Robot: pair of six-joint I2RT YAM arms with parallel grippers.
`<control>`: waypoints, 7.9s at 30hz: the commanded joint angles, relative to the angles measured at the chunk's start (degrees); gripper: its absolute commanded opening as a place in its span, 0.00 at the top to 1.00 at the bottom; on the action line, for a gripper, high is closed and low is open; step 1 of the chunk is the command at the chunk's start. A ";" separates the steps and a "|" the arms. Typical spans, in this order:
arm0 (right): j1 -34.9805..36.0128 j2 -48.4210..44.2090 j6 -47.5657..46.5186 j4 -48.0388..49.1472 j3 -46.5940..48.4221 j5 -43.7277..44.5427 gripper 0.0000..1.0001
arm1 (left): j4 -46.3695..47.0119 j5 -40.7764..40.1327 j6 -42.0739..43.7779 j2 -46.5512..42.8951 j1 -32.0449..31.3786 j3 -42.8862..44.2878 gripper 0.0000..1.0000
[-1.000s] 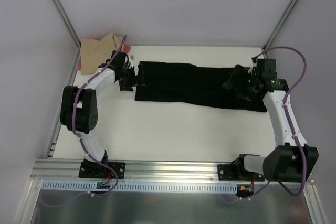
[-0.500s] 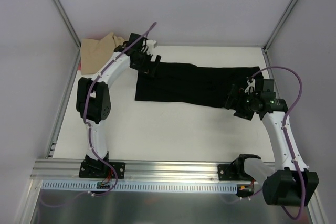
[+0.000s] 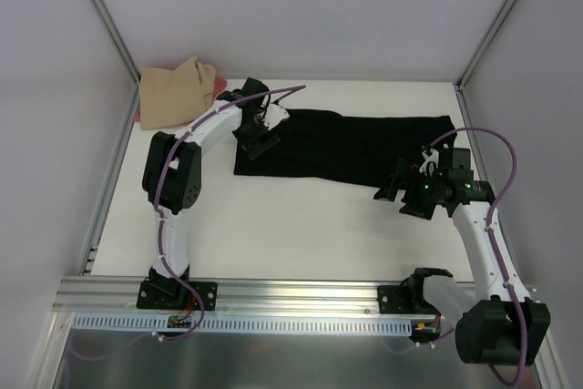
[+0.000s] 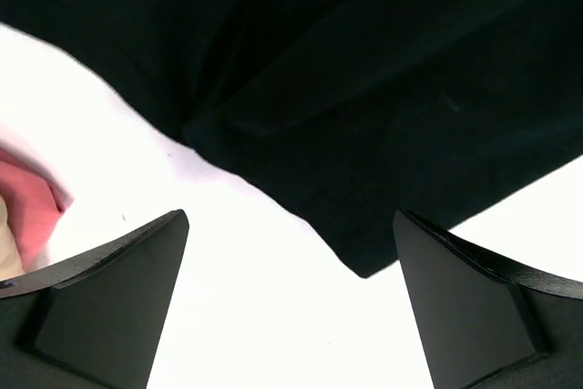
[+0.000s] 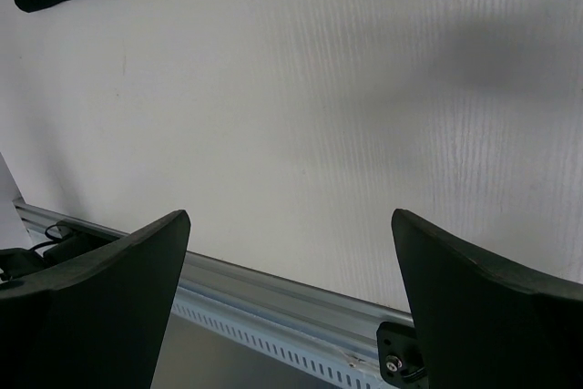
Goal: Fold and stack the t-shirts
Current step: Rotate the tshirt 90 degrees
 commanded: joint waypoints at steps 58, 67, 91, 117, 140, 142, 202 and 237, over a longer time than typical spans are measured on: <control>-0.55 -11.99 -0.03 -2.94 -2.75 -4.95 0.01 | -17.66 24.32 -19.29 4.44 -14.12 -15.65 0.01; -0.90 -17.35 0.32 -5.93 -3.80 -6.27 0.01 | -8.08 29.85 -34.67 -3.20 -27.65 -26.03 0.01; -0.90 11.26 2.17 4.86 10.95 4.53 0.01 | -1.32 -25.61 -44.62 -48.34 -43.57 -20.13 0.01; -4.24 63.32 5.15 8.12 46.82 15.35 0.01 | 14.60 -11.09 -42.68 -70.45 -44.01 -39.57 0.01; 0.07 96.19 17.62 11.79 90.50 -9.86 0.00 | 17.24 -11.26 -37.67 -60.52 -44.01 -39.31 0.01; 0.77 96.63 20.08 14.53 90.41 -13.20 0.01 | 17.68 -11.44 -37.32 -59.73 -44.01 -39.57 0.01; 12.11 82.93 4.45 5.93 79.51 -9.08 0.00 | 21.99 -10.21 -49.45 -70.27 -44.01 -54.16 0.01; 17.55 9.28 7.17 13.75 -1.51 1.46 0.01 | 30.33 1.12 -65.35 -72.56 -41.11 -68.58 0.01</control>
